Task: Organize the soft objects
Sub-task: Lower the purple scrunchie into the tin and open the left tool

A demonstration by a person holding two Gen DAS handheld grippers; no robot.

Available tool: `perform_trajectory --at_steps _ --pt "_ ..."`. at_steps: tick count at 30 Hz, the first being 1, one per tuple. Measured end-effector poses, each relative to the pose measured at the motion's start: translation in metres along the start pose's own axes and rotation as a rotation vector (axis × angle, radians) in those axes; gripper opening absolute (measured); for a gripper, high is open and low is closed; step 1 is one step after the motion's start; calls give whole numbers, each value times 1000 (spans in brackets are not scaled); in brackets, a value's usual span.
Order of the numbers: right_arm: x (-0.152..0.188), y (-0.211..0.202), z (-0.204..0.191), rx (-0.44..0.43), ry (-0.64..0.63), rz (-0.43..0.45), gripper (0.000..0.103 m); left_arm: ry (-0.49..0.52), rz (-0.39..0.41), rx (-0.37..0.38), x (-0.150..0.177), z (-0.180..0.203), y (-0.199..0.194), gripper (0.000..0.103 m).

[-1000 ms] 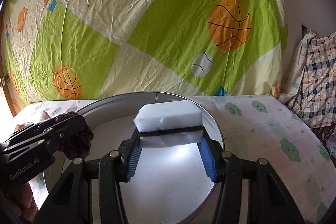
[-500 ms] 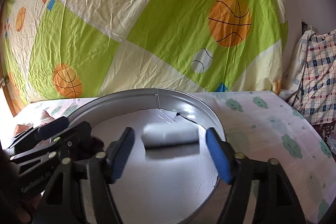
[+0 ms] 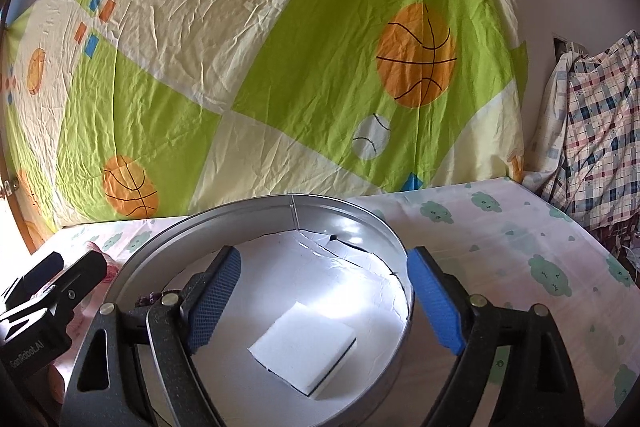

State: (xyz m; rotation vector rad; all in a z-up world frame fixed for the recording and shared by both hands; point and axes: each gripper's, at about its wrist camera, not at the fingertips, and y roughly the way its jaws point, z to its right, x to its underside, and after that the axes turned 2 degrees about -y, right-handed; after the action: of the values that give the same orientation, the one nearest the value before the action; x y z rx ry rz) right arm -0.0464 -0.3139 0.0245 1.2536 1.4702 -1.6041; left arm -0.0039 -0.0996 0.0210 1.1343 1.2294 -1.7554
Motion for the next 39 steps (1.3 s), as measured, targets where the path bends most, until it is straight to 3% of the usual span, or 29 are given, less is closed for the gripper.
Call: perform_trajectory --at_steps 6,32,39 --pt "1 -6 -2 18 -12 38 87 22 27 -63 5 -5 -6 103" --pt "11 -27 -25 88 -42 107 87 -8 28 -52 10 -33 -34 103" --pt "14 -34 -32 105 -53 115 87 26 31 -65 10 -42 -40 103"
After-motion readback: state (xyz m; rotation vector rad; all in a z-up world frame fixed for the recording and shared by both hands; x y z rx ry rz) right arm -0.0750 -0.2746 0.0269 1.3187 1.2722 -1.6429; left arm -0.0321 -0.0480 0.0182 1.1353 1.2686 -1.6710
